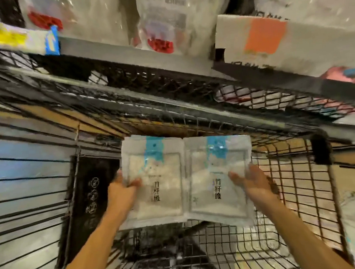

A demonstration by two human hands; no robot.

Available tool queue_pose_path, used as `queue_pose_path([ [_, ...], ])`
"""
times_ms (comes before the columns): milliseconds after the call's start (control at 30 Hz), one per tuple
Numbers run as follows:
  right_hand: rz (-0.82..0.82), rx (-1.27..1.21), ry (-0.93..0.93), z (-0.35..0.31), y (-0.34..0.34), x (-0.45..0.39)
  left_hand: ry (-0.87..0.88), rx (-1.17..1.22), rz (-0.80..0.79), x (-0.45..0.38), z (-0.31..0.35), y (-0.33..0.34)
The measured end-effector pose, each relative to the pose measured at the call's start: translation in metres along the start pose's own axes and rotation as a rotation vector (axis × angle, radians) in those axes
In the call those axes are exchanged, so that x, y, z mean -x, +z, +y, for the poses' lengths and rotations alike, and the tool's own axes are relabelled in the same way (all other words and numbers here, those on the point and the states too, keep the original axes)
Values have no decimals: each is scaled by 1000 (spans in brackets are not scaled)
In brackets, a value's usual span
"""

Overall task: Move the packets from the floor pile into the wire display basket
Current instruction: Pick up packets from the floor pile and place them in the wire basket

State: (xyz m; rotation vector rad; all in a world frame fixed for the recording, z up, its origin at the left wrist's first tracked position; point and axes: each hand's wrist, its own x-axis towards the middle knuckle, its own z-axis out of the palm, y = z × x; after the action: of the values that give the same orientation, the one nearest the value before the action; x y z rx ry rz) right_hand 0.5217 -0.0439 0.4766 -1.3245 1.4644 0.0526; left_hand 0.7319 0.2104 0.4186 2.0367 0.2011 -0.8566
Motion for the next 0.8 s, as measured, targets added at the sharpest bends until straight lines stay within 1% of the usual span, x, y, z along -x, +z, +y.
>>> queue_pose_path([
  [100,94,118,21,-1,17,-9,178,-147,59,-3,-6,6],
  [167,148,183,-14,3,25,-11,271,-261,87,-5,-14,9],
  [200,174,211,-31,6,28,-12,302,-360,109,-7,-18,11],
  [267,218,228,-53,13,34,-15,326,-573,189,-13,-24,19],
  [300,240,248,-65,16,37,-15,342,-647,205,-16,-29,23],
  [333,261,291,-76,19,40,-15,369,-714,182,-19,-32,25],
  [400,298,488,-115,25,46,-14,306,-819,121,-13,-30,30],
  [467,345,772,-184,28,49,-10,263,-775,200,-7,-23,33],
  [500,356,861,-212,28,50,-9,251,-774,225,-4,-18,34],
  [600,314,982,-271,23,45,-6,348,-953,178,1,-13,31],
  [700,267,960,-385,14,31,4,418,-990,191,9,1,20],
  [800,256,954,-447,0,13,20,454,-1069,170,29,32,7],
])
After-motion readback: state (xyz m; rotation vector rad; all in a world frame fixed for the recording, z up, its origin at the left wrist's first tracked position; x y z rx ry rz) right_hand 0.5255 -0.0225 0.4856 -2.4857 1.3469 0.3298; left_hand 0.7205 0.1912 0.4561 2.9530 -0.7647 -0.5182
